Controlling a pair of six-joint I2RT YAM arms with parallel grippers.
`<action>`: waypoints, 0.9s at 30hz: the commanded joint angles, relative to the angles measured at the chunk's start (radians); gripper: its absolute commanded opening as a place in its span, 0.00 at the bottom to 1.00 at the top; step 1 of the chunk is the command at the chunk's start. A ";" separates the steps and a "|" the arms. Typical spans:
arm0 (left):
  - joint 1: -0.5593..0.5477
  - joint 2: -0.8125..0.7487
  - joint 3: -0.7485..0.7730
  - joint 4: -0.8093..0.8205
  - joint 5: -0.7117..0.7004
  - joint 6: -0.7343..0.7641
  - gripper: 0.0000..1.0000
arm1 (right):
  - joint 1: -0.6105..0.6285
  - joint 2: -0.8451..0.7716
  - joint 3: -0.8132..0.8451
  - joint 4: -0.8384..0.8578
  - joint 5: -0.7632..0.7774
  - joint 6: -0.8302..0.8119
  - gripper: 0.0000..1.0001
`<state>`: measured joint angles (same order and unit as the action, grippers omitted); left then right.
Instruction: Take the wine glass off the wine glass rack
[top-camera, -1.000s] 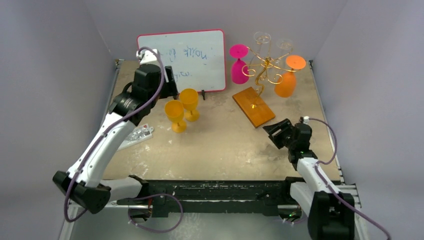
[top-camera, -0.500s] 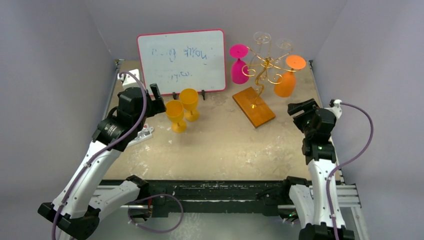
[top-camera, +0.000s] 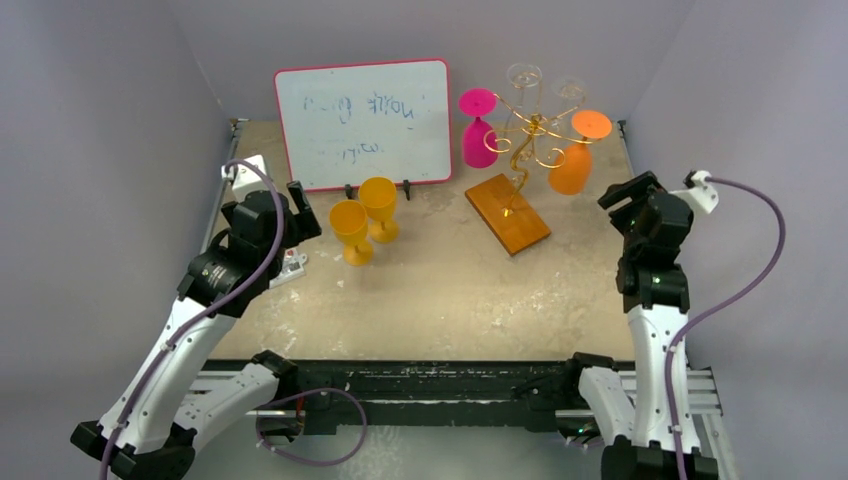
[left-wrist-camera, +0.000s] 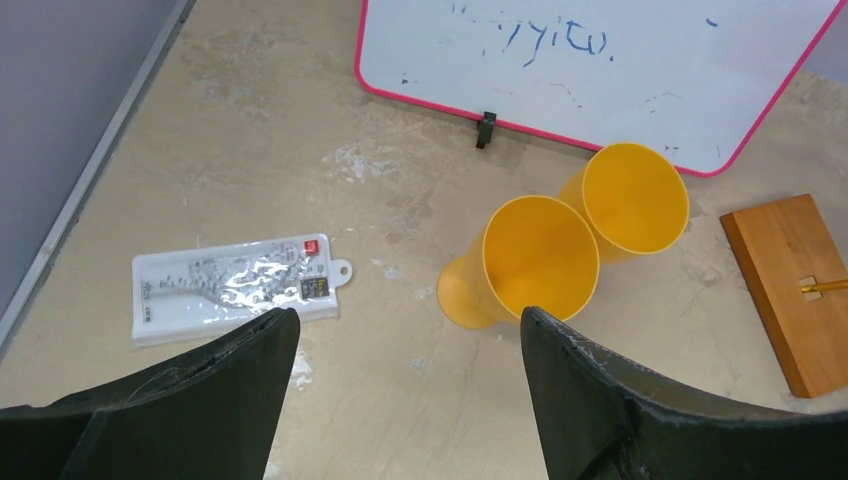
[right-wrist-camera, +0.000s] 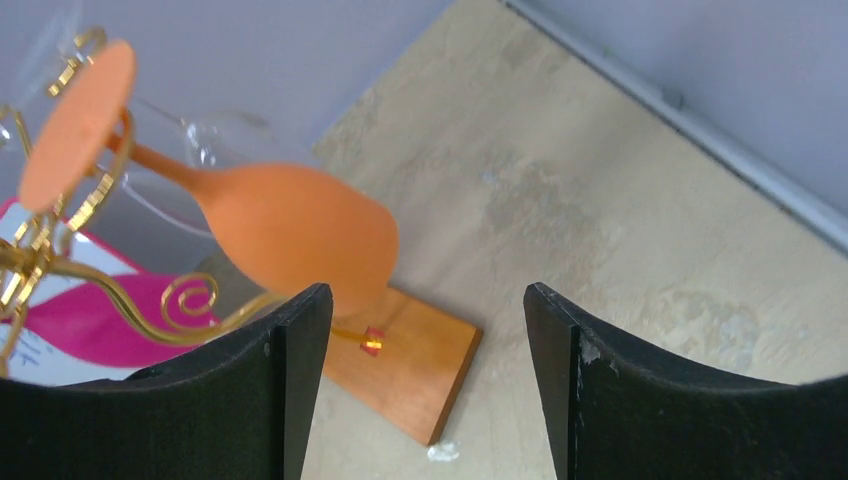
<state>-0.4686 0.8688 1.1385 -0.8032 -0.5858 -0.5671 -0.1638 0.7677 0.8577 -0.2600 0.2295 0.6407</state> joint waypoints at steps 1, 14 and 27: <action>0.003 -0.034 -0.014 -0.008 -0.026 -0.037 0.81 | -0.002 0.055 0.150 0.046 0.118 -0.102 0.74; 0.004 -0.175 -0.152 0.019 -0.130 -0.035 0.83 | -0.022 0.280 0.461 -0.006 0.092 -0.184 0.83; 0.004 -0.271 -0.284 0.096 -0.174 -0.035 0.84 | -0.271 0.447 0.538 0.114 -0.798 -0.029 0.83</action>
<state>-0.4686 0.5915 0.8516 -0.7654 -0.7227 -0.6014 -0.4389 1.1942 1.3647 -0.2470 -0.2302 0.5438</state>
